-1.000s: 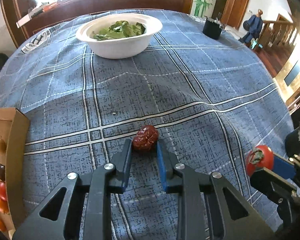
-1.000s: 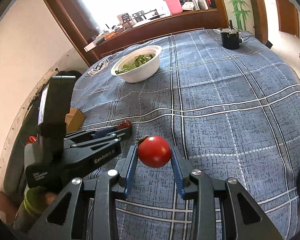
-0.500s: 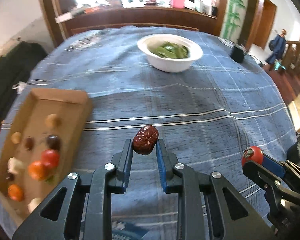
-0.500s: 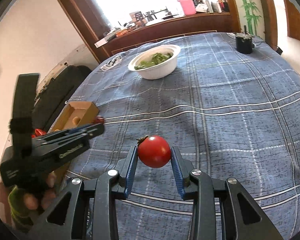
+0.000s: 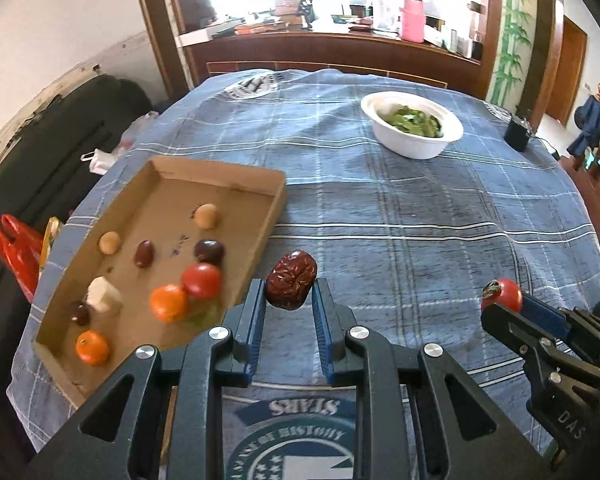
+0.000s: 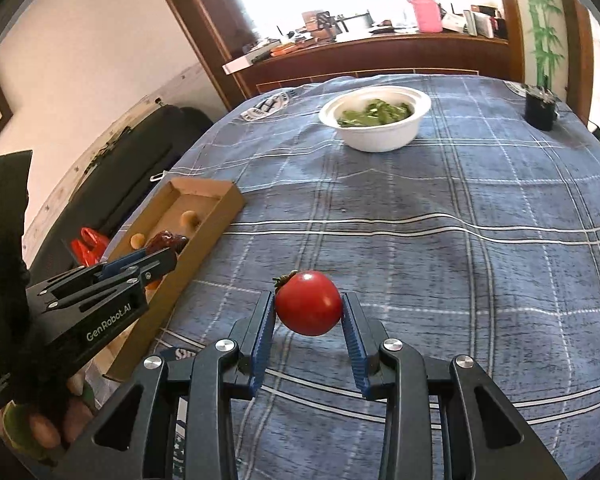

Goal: Organize fruits
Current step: 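Carry the red tomato and jujube with both tools over the cardboard tray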

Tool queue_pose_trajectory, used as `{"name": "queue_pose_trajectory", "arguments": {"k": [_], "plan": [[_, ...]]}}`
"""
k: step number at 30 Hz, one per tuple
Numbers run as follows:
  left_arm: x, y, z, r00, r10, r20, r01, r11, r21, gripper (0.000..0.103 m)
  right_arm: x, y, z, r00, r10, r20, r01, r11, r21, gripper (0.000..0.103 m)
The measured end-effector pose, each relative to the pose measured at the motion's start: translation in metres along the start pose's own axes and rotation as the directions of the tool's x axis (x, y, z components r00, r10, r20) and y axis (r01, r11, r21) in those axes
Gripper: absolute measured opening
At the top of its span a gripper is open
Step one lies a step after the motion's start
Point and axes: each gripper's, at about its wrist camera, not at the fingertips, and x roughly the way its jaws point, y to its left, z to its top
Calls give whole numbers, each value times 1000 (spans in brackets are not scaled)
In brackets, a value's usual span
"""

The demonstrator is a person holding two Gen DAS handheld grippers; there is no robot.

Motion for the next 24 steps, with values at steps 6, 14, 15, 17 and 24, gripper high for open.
{"name": "queue_pose_trajectory", "arguments": {"k": [6,14,15,17,24], "plan": [[-3,18,-6,1000,18,3,-18,1000,-24,21,5,19,-3,1000,5,-10,-6,1000,-26,35],[-7,38,-11,999,33,8,-33,998,-54,21,9,38,-4,1000,15,-21,-17,998,-56,35],[-8,40,-12,999,36,9,-35,998,-56,21,10,40,-4,1000,16,-22,-17,998,-59,35],[-8,45,-13,999,38,11,-37,997,-63,21,10,44,-4,1000,19,-24,-20,998,-67,35],[-11,60,-14,999,47,14,-46,995,-83,21,14,58,-3,999,26,-29,-29,995,-91,34]]}}
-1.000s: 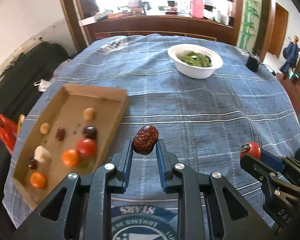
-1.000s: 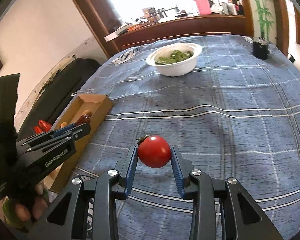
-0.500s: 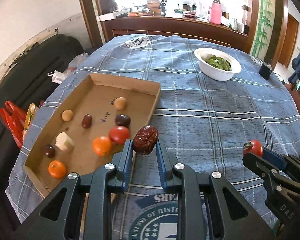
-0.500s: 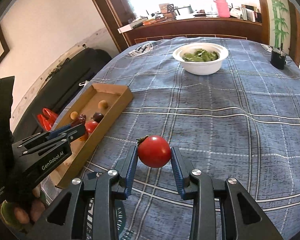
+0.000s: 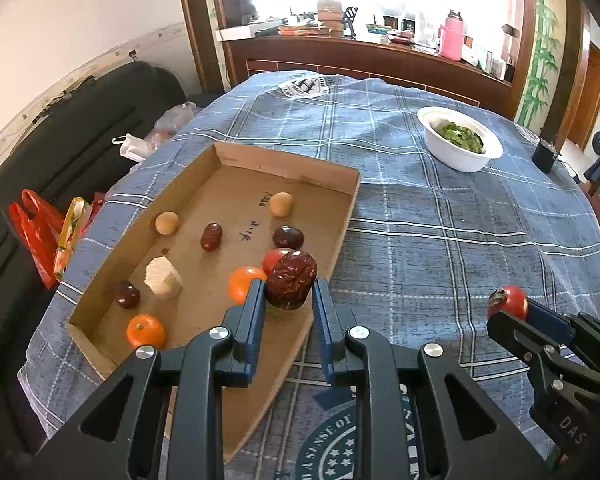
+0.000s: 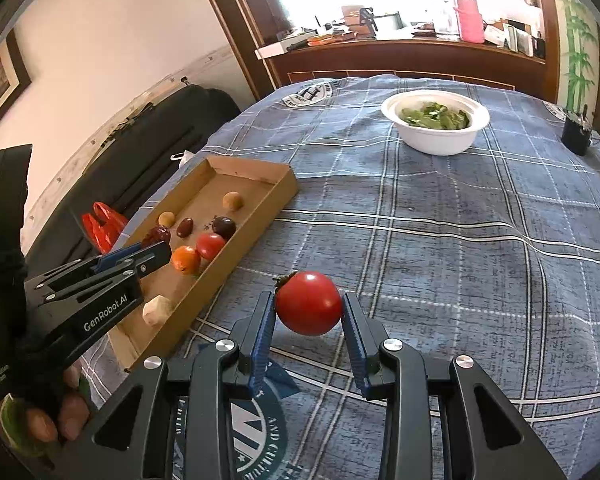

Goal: Organize fruits
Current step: 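Carry the red tomato and jujube with both tools over the cardboard tray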

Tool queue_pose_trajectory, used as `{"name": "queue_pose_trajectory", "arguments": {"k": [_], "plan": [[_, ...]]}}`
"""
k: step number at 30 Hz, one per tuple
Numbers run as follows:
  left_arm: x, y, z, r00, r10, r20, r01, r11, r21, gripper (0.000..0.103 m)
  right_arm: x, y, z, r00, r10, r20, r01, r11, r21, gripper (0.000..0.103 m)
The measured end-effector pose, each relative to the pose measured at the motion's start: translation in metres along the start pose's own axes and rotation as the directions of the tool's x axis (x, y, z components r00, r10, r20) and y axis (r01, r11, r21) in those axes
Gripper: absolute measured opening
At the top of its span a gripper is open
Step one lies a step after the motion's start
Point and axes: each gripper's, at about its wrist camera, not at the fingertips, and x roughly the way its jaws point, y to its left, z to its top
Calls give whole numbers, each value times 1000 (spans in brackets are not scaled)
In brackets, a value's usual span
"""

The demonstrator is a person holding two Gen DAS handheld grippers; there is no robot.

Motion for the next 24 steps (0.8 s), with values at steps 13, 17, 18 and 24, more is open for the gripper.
{"name": "queue_pose_trajectory", "arguments": {"k": [13,17,18,24], "plan": [[5,25,-1,1000,9,-7,-10,999,-37,21,11,22,4,1000,12,-15,-13,999,-37,34],[8,32,-1,1000,11,-11,-12,999,-46,21,17,30,4,1000,17,-23,-18,999,-47,34],[9,34,-1,1000,12,-12,-12,999,-50,21,18,31,4,1000,18,-25,-19,999,-50,34],[15,46,-1,1000,16,-22,-17,998,-66,21,27,40,7,999,23,-38,-26,997,-66,34]]}}
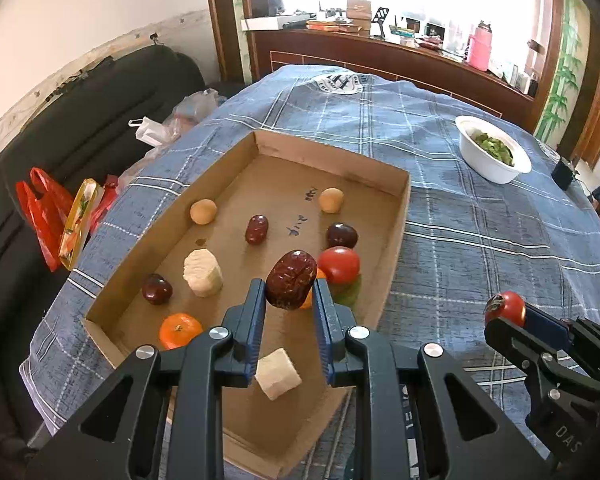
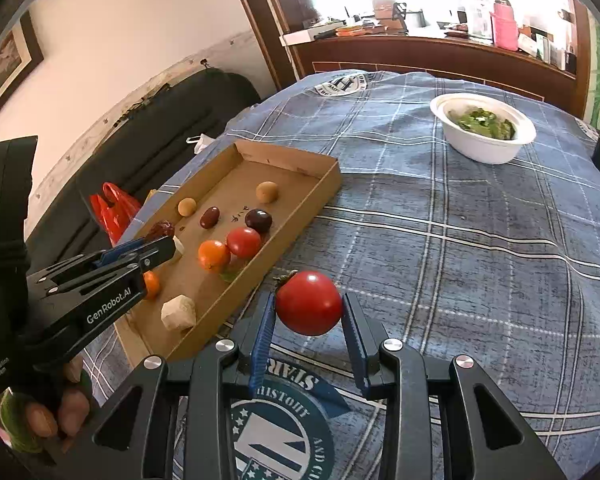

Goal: Organize fruits
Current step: 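Carry the red tomato and jujube with both tools over the cardboard tray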

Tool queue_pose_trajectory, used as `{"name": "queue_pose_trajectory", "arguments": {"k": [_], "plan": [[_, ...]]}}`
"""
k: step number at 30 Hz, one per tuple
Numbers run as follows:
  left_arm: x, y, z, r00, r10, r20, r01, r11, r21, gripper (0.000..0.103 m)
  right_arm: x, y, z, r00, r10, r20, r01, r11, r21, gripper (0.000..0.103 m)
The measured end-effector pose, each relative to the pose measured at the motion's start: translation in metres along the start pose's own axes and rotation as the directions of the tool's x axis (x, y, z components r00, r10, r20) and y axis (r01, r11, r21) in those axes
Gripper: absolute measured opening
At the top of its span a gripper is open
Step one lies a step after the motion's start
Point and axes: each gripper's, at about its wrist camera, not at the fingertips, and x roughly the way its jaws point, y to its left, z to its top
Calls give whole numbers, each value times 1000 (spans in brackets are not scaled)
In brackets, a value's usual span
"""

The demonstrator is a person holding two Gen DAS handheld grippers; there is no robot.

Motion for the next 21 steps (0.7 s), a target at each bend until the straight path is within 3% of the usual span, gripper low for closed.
{"name": "queue_pose_trajectory", "arguments": {"k": [8,15,21], "plan": [[13,20,11,999,-18,-26,18,999,-28,21,16,10,11,1000,11,-16,-11,1000,-23,34],[26,49,45,1000,2,-17,-3,998,-63,21,42,19,42,999,41,-13,-41,999,-14,34],[61,60,76,997,-40,-68,35,996,-83,21,77,29,76,999,49,-17,-49,999,-1,34]]}}
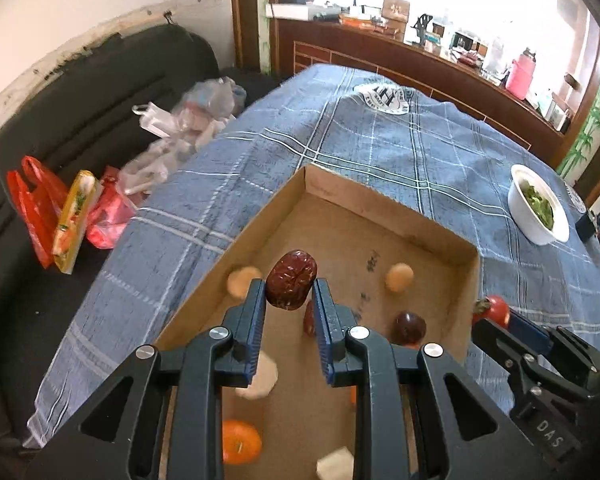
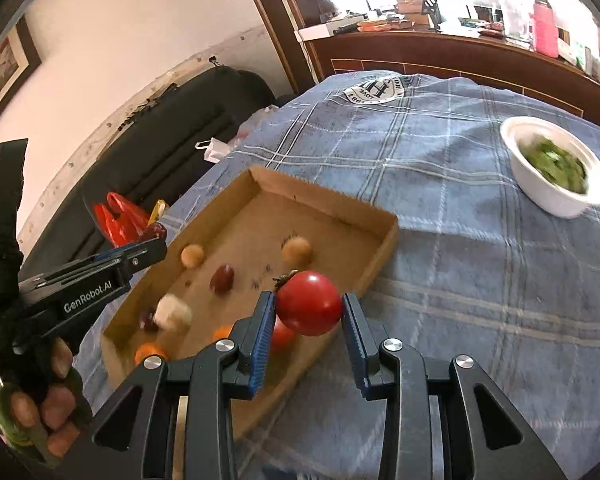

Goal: Organize fruits
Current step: 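Carry the red tomato and jujube with both tools over the cardboard tray, then open both tools to drop the tomato and jujube into the tray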

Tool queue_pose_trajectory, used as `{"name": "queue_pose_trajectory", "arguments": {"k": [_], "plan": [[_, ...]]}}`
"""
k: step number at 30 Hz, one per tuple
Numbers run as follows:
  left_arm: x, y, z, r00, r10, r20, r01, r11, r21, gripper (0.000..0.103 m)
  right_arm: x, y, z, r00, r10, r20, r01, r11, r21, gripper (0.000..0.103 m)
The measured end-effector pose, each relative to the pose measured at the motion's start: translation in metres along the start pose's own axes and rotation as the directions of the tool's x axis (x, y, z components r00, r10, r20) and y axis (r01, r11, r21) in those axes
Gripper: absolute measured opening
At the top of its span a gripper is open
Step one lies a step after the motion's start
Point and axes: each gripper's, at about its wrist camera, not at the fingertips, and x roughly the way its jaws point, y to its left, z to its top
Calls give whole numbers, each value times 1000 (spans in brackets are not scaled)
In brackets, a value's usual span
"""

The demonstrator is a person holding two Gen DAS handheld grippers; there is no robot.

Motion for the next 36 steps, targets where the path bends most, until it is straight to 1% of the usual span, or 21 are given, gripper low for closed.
{"name": "queue_pose_trajectory", "arguments": {"k": [3,7,14,19,22,28,31,36], "plan": [[24,-4,14,999,-22,-46,22,1000,-1,21,19,-2,18,1000,-9,-11,9,1000,25,34],[48,-12,24,996,-20,-91,20,1000,-1,21,41,-3,30,999,-19,-37,21,999,33,34],[71,-25,30,992,4,-123,-1,1000,26,21,66,-3,27,994,-74,-76,73,997,-13,34],[87,-30,27,987,18,-161,-12,999,39,21,74,0,26,992,-91,-89,86,995,-54,34],[94,-30,25,984,21,-177,-14,999,40,21,78,1,26,991,-91,-93,85,994,-71,34],[95,-28,26,985,18,-174,-13,999,33,21,80,1,28,992,-92,-91,85,993,-78,34],[96,-29,26,985,24,-171,-18,999,37,22,80,1,28,992,-81,-93,73,994,-79,37],[95,-29,25,985,25,-173,-19,999,35,22,78,2,27,993,-78,-88,70,993,-93,37]]}}
